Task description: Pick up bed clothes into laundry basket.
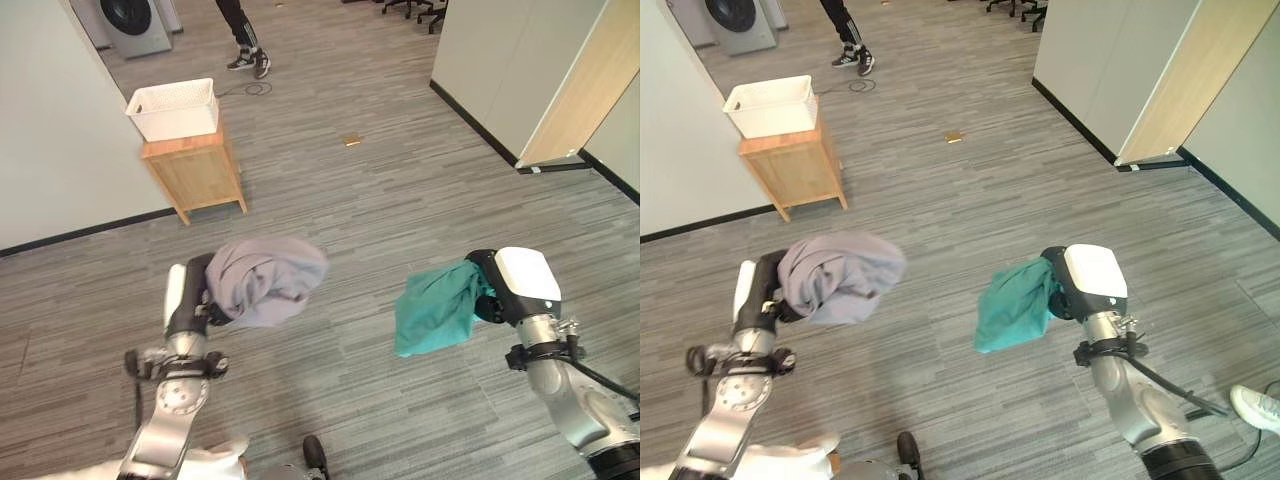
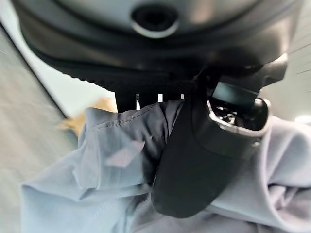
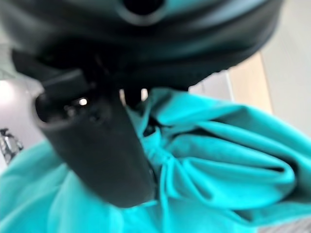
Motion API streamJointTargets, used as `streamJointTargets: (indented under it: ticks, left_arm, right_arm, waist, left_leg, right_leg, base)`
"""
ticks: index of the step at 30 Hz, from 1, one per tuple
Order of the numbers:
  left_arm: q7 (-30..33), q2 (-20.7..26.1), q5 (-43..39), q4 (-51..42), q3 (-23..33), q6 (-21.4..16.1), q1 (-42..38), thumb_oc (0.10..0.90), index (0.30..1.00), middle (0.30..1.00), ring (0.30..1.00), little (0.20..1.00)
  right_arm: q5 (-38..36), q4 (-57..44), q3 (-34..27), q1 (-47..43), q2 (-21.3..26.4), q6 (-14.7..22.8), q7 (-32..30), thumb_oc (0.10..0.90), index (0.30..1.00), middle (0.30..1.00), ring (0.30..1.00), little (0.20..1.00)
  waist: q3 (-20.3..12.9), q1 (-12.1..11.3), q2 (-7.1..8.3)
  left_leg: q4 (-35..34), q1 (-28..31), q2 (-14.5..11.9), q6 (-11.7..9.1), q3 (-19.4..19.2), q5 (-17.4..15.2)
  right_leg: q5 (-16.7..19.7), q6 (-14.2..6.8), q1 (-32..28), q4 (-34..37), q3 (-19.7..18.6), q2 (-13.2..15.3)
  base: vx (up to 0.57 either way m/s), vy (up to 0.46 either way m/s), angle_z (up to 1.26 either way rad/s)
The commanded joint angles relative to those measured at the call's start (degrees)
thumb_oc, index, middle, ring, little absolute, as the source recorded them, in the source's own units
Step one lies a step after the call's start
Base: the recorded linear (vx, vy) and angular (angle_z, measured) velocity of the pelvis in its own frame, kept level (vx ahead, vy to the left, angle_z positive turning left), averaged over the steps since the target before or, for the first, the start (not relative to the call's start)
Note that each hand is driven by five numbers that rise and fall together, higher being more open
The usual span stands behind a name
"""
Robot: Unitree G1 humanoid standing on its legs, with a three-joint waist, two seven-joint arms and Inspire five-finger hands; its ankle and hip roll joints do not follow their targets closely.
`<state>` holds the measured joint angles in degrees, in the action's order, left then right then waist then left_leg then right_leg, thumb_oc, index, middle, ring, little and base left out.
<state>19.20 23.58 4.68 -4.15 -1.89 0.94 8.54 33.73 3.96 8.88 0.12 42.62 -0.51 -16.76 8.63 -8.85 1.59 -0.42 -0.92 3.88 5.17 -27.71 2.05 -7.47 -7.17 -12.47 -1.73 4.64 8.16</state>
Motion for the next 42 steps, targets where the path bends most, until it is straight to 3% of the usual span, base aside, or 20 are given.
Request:
streamJointTargets:
  ticks: [1,3,4,5,8,11,12,15,17,18,19,21,24,27,30,32,36,39,41,42]
  left_arm:
    - [1.86,3.79,3.37,-7.49,0.68,-6.28,-6.01,0.4,0.3,0.3,0.3,0.3]
    - [2.8,4.62,3.54,-6.63,-0.14,-5.49,-7.81,0.4,0.3,0.3,0.3,0.3]
    - [2.87,4.53,3.54,-6.47,-0.11,-5.55,-8.03,0.4,0.3,0.3,0.3,0.3]
    - [3.96,4.68,4.14,-5.54,-1.09,-4.55,-10.53,0.4,0.3,0.3,0.3,0.3]
    - [4.34,4.84,4.66,-4.96,-1.54,-4.21,-12.12,0.4,0.3,0.3,0.3,0.3]
    - [4.22,5.02,5.12,-3.76,-3.27,-4.69,-17.47,0.4,0.3,0.3,0.3,0.3]
    - [3.4,4.84,5.58,-3.65,-3.61,-5.12,-19.13,0.4,0.3,0.3,0.3,0.3]
    - [2.63,4.71,7.15,-2.54,-3.35,-5.29,-18.96,0.4,0.3,0.3,0.3,0.3]
    - [2.54,4.43,7.79,-2.59,-3.21,-5.19,-18.55,0.4,0.3,0.3,0.3,0.3]
    - [2.07,4.17,8.29,-1.64,-3.34,-5.35,-18.08,0.4,0.3,0.3,0.3,0.3]
    - [1.95,2.64,7.21,-1.06,-3.37,-5.13,-16.94,0.4,0.3,0.3,0.3,0.3]
    - [1.28,1.89,5.74,-1.15,-3.49,-4.83,-15.08,0.4,0.3,0.3,0.3,0.3]
    - [1.21,1.84,5.29,-1.28,-3.48,-4.56,-13.79,0.4,0.3,0.3,0.3,0.3]
    - [0.83,1.69,4.64,-2.04,-1.37,-4.78,-11.16,0.4,0.3,0.3,0.3,0.3]
    - [0.67,1.87,5.08,-2.8,0.25,-5.19,-9.52,0.4,0.3,0.3,0.3,0.3]
    - [0.35,1.93,6.03,-2.49,1.03,-5.19,-8.69,0.4,0.3,0.3,0.3,0.3]
    - [0.26,2.57,7.13,-1.94,1.58,-4.77,-8.19,0.4,0.3,0.3,0.3,0.3]
    - [-0.14,3.53,8.67,-2.78,2.87,-4.05,-6.15,0.4,0.3,0.3,0.3,0.3]
    - [0.22,4.27,8.87,-2.4,3.08,-3.75,-6.19,0.4,0.3,0.3,0.3,0.3]
    - [0.87,5.18,8.79,-1.61,2.97,-3.09,-6.81,0.4,0.3,0.3,0.3,0.3]
  right_arm:
    - [2.24,-3.62,-4.43,-9.87,2.04,1.87,-2.92,0.4,0.3,0.3,0.3,0.3]
    - [1.93,-4.79,-4.29,-10.57,1.24,1.94,-2.55,0.4,0.3,0.3,0.3,0.3]
    - [1.93,-4.88,-4.3,-10.71,1.34,1.9,-2.49,0.4,0.3,0.3,0.3,0.3]
    - [2.01,-6.9,-5.27,-10.82,0.89,1.87,-2.96,0.4,0.3,0.3,0.3,0.3]
    - [1.89,-7.49,-6.1,-10.75,1.21,1.73,-3.32,0.4,0.3,0.3,0.3,0.3]
    - [-0.31,-8.83,-8.32,-9.01,2.33,2.22,-3.67,0.4,0.3,0.3,0.3,0.3]
    - [-1.26,-8.56,-9.34,-8.31,2.92,2.15,-3.23,0.4,0.3,0.3,0.3,0.3]
    - [-0.77,-7.46,-10.25,-5.57,2.97,0.8,-3.16,0.4,0.3,0.3,0.3,0.3]
    - [0.18,-7.53,-10.96,-3.7,2.9,0.15,-2.75,0.4,0.3,0.3,0.3,0.3]
    - [0.6,-6.93,-10.63,-3.25,3.12,0.17,-1.9,0.4,0.3,0.3,0.3,0.3]
    - [0.67,-5.88,-9.67,-2.88,3.37,0.71,-1.53,0.4,0.3,0.3,0.3,0.3]
    - [-1.0,-4.99,-9.34,-3.24,4.18,1.1,-1.68,0.4,0.3,0.3,0.3,0.3]
    - [-1.69,-5.49,-9.06,-4.07,4.89,1.31,-1.47,0.4,0.3,0.3,0.3,0.3]
    - [-2.18,-5.8,-8.85,-5.29,5.42,1.56,-0.34,0.4,0.3,0.3,0.3,0.3]
    - [-2.51,-6.17,-8.2,-6.36,5.88,2.49,0.19,0.4,0.3,0.3,0.3,0.3]
    - [-3.32,-5.42,-8.43,-6.57,6.57,3.03,0.32,0.4,0.3,0.3,0.3,0.3]
    - [-3.31,-5.15,-8.49,-6.89,6.47,2.95,0.42,0.4,0.3,0.3,0.3,0.3]
    - [-1.99,-5.99,-8.14,-5.19,3.9,2.89,1.61,0.4,0.3,0.3,0.3,0.3]
    - [-1.7,-6.12,-7.87,-4.78,2.99,2.92,1.73,0.4,0.3,0.3,0.3,0.3]
    - [-1.4,-5.88,-7.72,-4.43,1.68,2.44,1.8,0.4,0.3,0.3,0.3,0.3]
  waist:
    - [-4.06,-3.26,2.62]
    - [-1.83,-0.9,0.95]
    - [-1.77,-0.84,1.01]
    - [-0.08,2.33,-1.37]
    - [0.24,3.78,-1.98]
    - [1.61,7.79,-2.22]
    - [0.98,8.93,-0.58]
    - [-0.06,10.04,0.14]
    - [-0.55,10.21,0.27]
    - [-1.12,10.45,-0.31]
    - [-1.15,10.2,-0.36]
    - [0.49,8.25,0.87]
    - [2.58,6.28,2.12]
    - [3.58,2.91,1.84]
    - [2.72,0.96,0.89]
    - [1.48,-0.39,-0.63]
    - [0.75,-1.0,-0.98]
    - [-2.76,-1.37,0.29]
    - [-3.35,-1.7,1.58]
    - [-2.93,-1.38,2.65]
  left_leg:
    - [-4.57,-3.63,-0.04,-0.99,2.3,-0.46]
    - [-4.58,0.98,-4.41,-0.99,4.48,-2.23]
    - [-4.58,0.62,-4.28,-0.88,4.45,-2.09]
    - [-4.58,3.06,-7.26,-0.91,5.98,-1.39]
    - [-4.58,3.13,-7.42,-0.91,7.67,-1.46]
    - [-4.58,6.17,-6.63,-2.29,12.3,-3.53]
    - [-4.58,9.23,-6.42,-4.93,13.09,-7.08]
    - [-4.58,14.56,-8.66,-8.6,14.92,-10.71]
    - [-4.58,16.26,-9.64,-9.33,16.27,-11.94]
    - [-4.07,18.65,-11.31,-10.21,17.52,-8.7]
    - [12.52,14.68,-15.55,-10.02,17.21,-2.37]
    - [35.42,4.39,-17.14,-8.72,19.69,3.91]
    - [48.77,-5.32,-17.48,-7.77,20.02,1.79]
    - [44.92,-14.16,-13.35,-7.92,16.35,-3.24]
    - [25.93,-14.22,-10.43,-6.86,11.95,-3.09]
    - [3.81,-12.56,-8.92,-8.9,8.04,6.1]
    - [-4.11,-13.41,-10.52,-9.66,4.07,7.65]
    - [-4.58,-10.02,-9.29,-7.51,3.98,7.92]
    - [-4.58,-8.69,-8.27,-6.51,3.46,6.93]
    - [-4.58,-6.17,-6.94,-4.94,3.54,5.33]
  right_leg:
    - [11.93,-7.83,-1.14,-12.32,3.11,-5.05]
    - [16.25,-7.83,9.94,-37.22,4.6,-6.97]
    - [15.93,-7.83,10.79,-38.34,4.62,-6.73]
    - [14.89,-7.83,21.18,-53.4,5.26,-11.66]
    - [13.31,-7.83,25.62,-56.55,5.87,-12.27]
    - [9.7,-3.94,30.94,-41.29,3.09,-6.49]
    - [8.86,-2.17,28.77,-17.11,3.54,-0.35]
    - [15.8,-4.01,28.28,3.56,6.05,2.55]
    - [16.85,-4.45,26.69,6.11,5.47,2.4]
    - [17.5,-4.12,25.39,5.93,3.31,1.14]
    - [17.11,-1.52,21.25,5.06,3.33,-0.54]
    - [14.96,2.66,16.02,6.14,5.98,-1.83]
    - [12.76,4.75,11.87,6.73,7.78,-2.59]
    - [10.11,3.97,8.19,6.73,7.75,-2.76]
    - [8.05,2.6,6.06,6.73,6.98,-3.42]
    - [4.8,1.78,1.48,6.73,7.81,-4.83]
    - [1.47,1.3,-4.12,6.73,9.43,-5.06]
    - [-0.26,0.9,-7.96,5.57,7.83,-5.22]
    - [0.86,-0.23,-7.89,1.52,7.24,-4.03]
    - [5.22,-3.34,-5.13,-8.3,7.67,-1.97]
  base:
    - [0.35,-0.09,0.09]
    - [0.33,-0.099,0.11]
    - [0.42,-0.12,0.18]
    - [0.16,-0.097,0.24]
    - [0.25,-0.056,0.43]
    - [0.67,-0.14,1.14]
    - [0.64,-0.274,1.25]
    - [0.76,-0.424,0.86]
    - [0.55,-0.328,0.78]
    - [0.67,-0.469,1.29]
    - [0.8,-0.679,0.86]
    - [0.56,-0.683,0.49]
    - [0.27,-0.316,-0.09]
    - [0.37,-0.121,-0.11]
    - [0.46,0.032,-0.7]
    - [0.62,0.086,-0.29]
    - [0.61,0.056,0.01]
    - [0.76,0.046,0.1]
    - [0.46,0.072,0.05]
    - [0.45,0.107,-0.2]
